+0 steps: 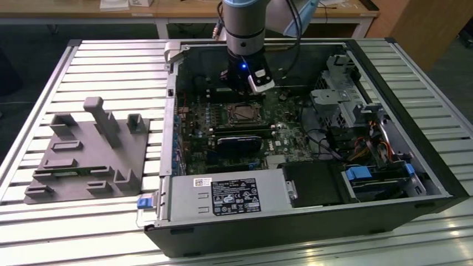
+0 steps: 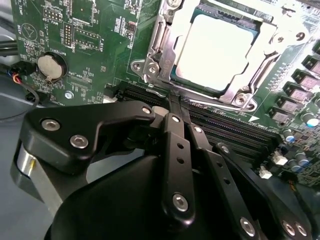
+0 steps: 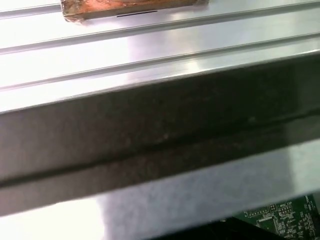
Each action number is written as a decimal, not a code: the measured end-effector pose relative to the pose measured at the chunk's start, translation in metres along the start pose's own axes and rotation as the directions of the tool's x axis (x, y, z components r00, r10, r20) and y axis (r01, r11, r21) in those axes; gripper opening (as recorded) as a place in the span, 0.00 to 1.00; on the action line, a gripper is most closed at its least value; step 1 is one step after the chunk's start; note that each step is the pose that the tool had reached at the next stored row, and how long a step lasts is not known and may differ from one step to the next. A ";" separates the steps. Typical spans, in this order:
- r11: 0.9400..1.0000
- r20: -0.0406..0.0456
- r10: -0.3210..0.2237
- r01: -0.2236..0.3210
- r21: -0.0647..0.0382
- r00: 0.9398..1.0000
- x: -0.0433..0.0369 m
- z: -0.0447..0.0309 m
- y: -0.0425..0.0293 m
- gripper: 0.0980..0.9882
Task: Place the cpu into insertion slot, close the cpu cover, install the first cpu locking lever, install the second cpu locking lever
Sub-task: 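Install the first cpu locking lever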
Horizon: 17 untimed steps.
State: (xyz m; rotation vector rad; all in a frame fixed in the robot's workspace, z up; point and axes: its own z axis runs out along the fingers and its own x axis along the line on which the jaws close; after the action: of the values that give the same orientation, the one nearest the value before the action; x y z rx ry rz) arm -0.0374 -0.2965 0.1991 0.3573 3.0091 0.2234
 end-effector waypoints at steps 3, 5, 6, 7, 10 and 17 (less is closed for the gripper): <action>1.000 0.002 0.012 -0.012 0.001 1.000 0.0003 0.0001 0.0006 0.01; 1.000 0.003 0.020 -0.020 0.002 1.000 0.0006 0.0001 0.0010 0.01; 1.000 0.004 0.024 -0.024 0.002 1.000 0.0007 0.0002 0.0013 0.01; 1.000 0.005 0.028 -0.028 0.002 1.000 0.0009 0.0002 0.0016 0.01; 0.999 0.006 0.040 -0.040 0.003 0.999 0.0013 0.0002 0.0022 0.01; 0.998 0.010 0.061 -0.061 0.005 0.998 0.0015 0.0005 0.0027 0.01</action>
State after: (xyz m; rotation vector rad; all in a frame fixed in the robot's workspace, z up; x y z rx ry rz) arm -0.0382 -0.2935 0.1989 0.4495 2.9925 0.2183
